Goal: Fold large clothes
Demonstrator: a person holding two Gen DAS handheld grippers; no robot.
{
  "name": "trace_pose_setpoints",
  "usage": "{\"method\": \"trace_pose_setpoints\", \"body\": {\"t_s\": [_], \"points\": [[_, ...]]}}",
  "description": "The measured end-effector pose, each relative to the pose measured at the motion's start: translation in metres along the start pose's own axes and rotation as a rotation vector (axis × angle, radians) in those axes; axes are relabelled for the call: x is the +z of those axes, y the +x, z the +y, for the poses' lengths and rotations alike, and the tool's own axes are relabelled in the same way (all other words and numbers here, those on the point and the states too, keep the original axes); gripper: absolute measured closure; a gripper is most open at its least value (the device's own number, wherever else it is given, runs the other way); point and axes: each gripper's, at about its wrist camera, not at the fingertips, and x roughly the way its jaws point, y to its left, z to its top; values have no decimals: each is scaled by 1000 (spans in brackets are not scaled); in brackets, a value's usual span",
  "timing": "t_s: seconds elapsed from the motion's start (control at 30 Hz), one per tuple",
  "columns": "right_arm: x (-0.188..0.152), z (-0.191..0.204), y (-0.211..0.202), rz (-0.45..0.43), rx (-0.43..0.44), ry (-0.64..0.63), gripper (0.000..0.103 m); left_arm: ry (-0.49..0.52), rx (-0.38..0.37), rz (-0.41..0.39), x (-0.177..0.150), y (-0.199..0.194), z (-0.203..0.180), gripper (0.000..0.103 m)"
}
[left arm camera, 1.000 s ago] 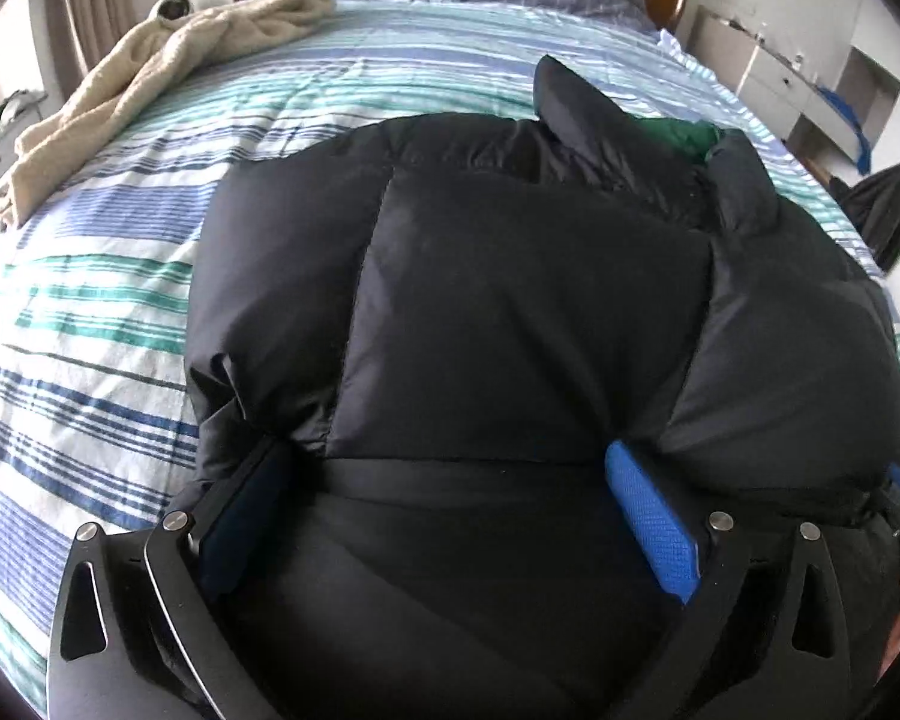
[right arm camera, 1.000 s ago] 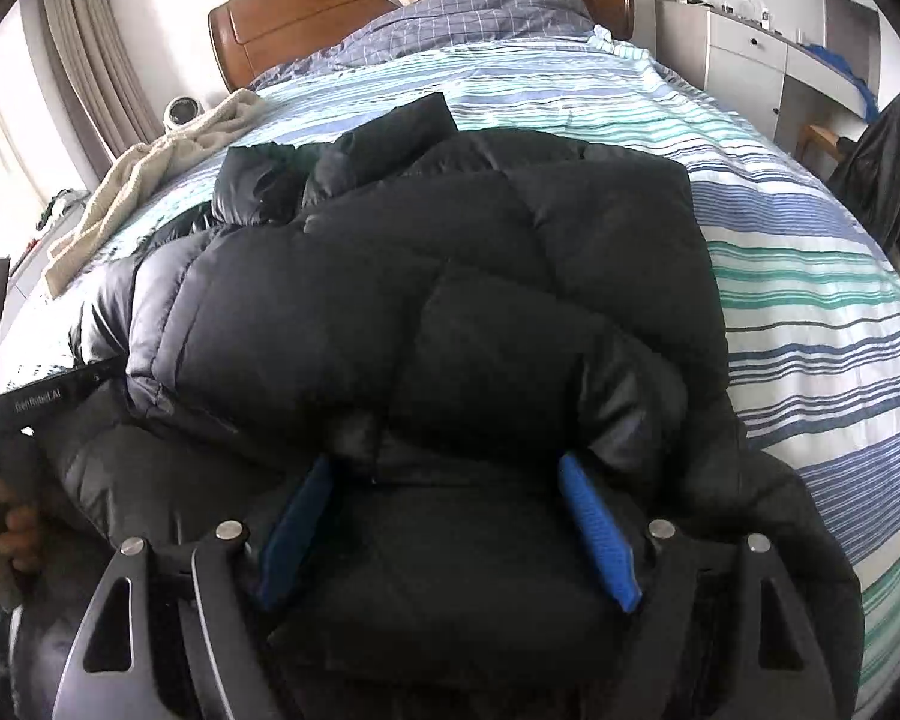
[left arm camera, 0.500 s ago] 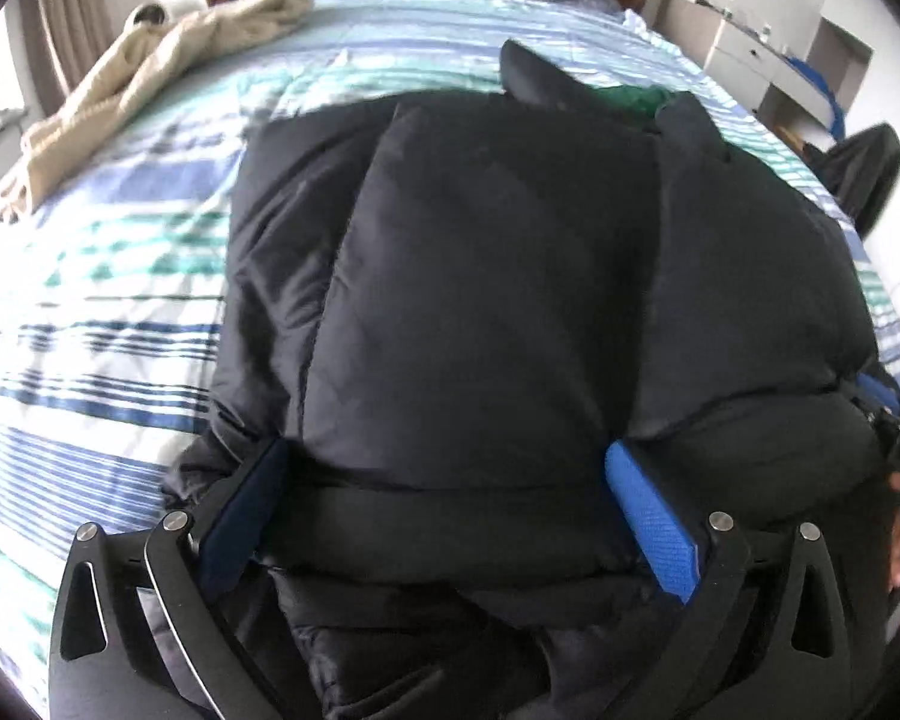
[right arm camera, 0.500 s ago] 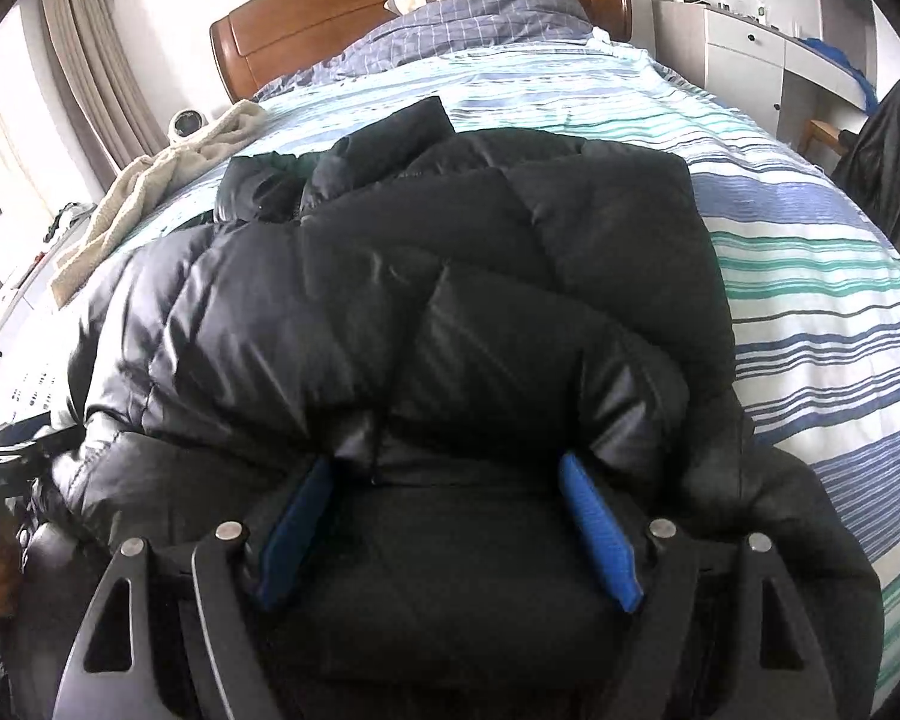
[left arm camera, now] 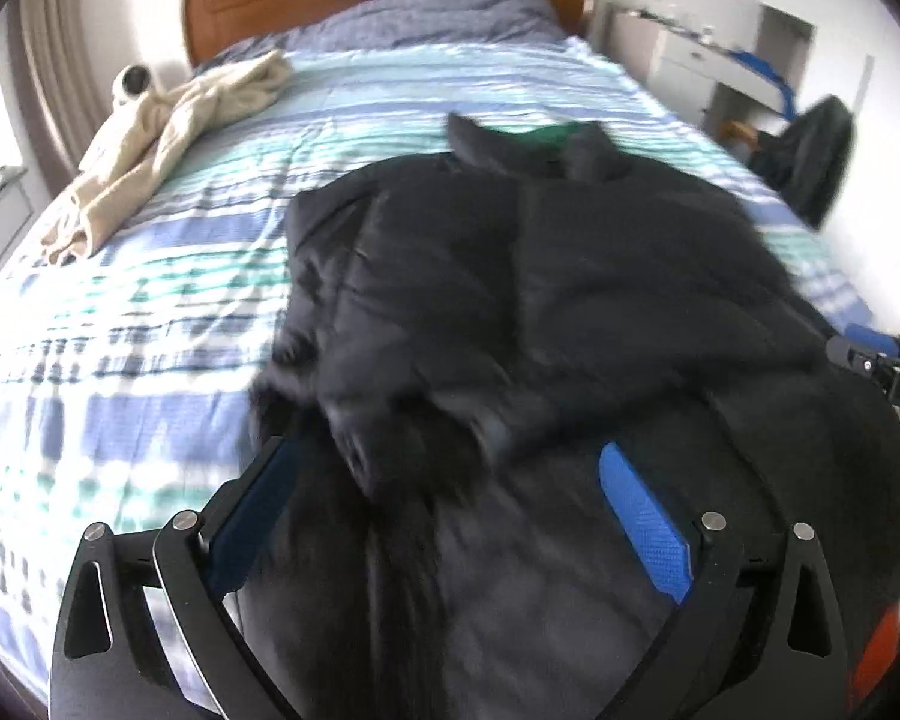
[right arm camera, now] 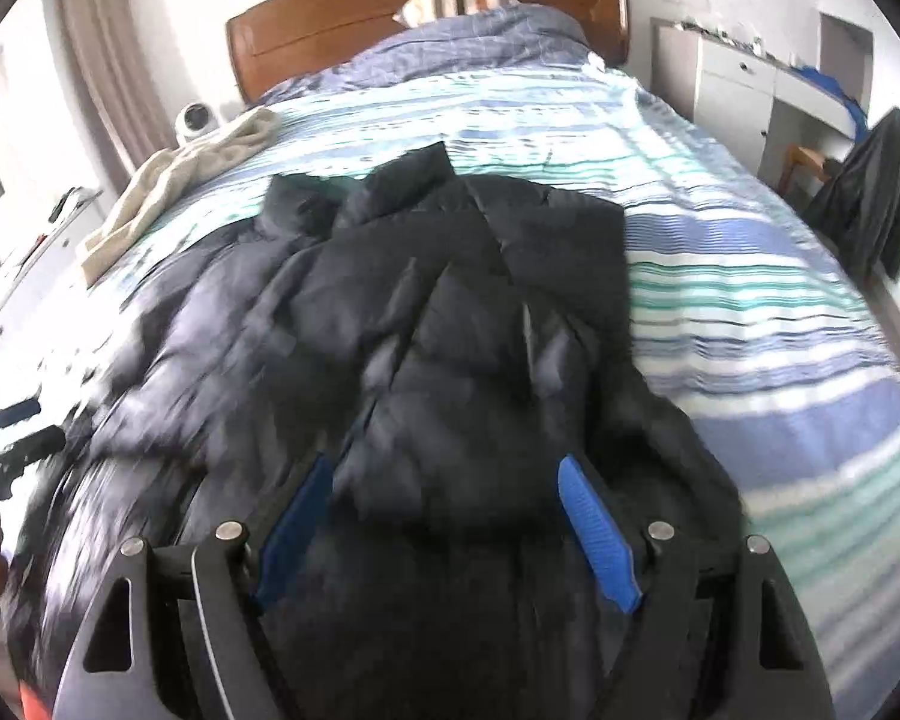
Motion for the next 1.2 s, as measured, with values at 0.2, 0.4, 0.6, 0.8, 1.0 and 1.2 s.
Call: {"method": "trace_pose_setpoints", "body": {"t_s": [0.2,0.4,0.6,0.8,1.0,1.2], "points": [[-74,8,-12,121,36,-87,23,110,27,56,-61,2,-37,1],[-96,11,-51,75,9,-83,23,43,14,70,-79,-23,-26,1],[-109,5,-52,79,10,-32,23,15,52,101,-105,-13,-18,1],[-127,0,-48,126,-6,-9,23,1,50,103,-109,-35,-15,1],[-119,-23,-98,34,-55,13,23,-60,125,41,-109,-97,31,1],[-97,-46,-114,-22,-119,6,23,-88,101,-52,-93,-124,55,1]]}}
